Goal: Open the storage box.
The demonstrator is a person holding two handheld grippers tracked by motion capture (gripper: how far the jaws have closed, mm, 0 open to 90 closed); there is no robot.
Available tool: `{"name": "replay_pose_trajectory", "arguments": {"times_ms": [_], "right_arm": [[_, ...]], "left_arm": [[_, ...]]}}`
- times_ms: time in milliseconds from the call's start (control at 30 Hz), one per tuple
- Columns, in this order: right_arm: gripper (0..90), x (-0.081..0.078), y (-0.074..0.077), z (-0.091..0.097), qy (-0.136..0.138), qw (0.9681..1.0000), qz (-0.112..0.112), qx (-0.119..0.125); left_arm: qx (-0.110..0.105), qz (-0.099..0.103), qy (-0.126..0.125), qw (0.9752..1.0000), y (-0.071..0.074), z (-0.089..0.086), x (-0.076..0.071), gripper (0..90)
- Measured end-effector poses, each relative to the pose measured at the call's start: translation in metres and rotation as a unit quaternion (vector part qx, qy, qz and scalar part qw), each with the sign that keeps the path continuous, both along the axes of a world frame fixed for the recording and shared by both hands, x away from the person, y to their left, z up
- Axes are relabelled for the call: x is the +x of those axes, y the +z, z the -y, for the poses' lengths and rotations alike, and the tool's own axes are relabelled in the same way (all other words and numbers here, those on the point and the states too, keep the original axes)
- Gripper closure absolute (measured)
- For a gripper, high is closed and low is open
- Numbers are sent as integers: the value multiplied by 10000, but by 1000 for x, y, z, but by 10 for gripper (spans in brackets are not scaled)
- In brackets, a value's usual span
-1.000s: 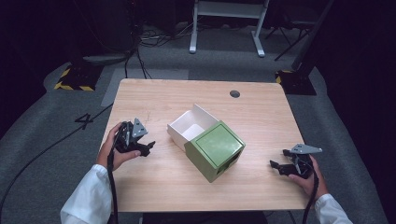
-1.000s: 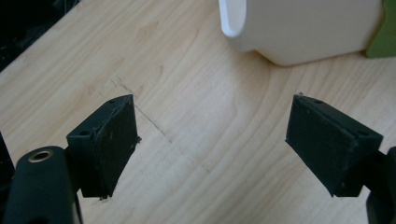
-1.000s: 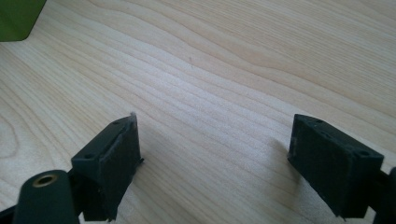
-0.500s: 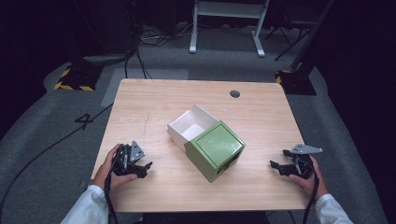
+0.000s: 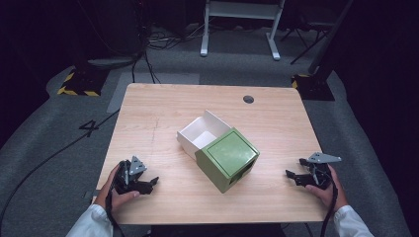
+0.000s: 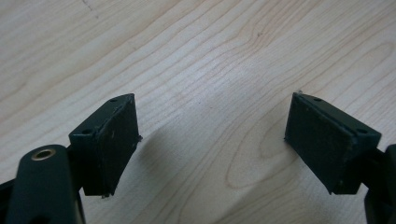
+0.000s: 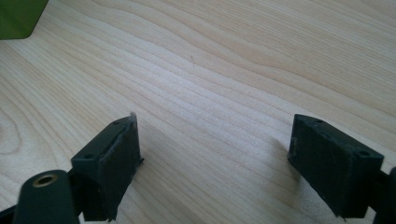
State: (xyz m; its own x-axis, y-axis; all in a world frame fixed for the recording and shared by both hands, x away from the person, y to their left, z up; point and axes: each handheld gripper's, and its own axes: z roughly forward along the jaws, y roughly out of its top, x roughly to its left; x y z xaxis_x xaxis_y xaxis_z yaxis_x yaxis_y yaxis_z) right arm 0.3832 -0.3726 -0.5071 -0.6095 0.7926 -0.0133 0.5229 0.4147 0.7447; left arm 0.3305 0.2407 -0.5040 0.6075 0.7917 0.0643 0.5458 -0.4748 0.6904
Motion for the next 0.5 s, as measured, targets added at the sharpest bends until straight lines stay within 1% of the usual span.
{"name": "replay_pose_trajectory", "arguments": {"times_ms": [33,67,133,500], "right_arm": [[167,0,0,0,0,10000,1,1],[166,0,0,0,1,10000,1,0],[166,0,0,0,2,10000,3,0],[166,0,0,0,3,10000,-2,4]], "left_arm": [[-147,-40,58,9999,-2,-2,0,175],[-259,-134,97,9995,-3,-5,0,176],[-292,-166,86,9994,-3,-6,0,175],[-293,-167,89,9994,-3,-6,1,174]]}}
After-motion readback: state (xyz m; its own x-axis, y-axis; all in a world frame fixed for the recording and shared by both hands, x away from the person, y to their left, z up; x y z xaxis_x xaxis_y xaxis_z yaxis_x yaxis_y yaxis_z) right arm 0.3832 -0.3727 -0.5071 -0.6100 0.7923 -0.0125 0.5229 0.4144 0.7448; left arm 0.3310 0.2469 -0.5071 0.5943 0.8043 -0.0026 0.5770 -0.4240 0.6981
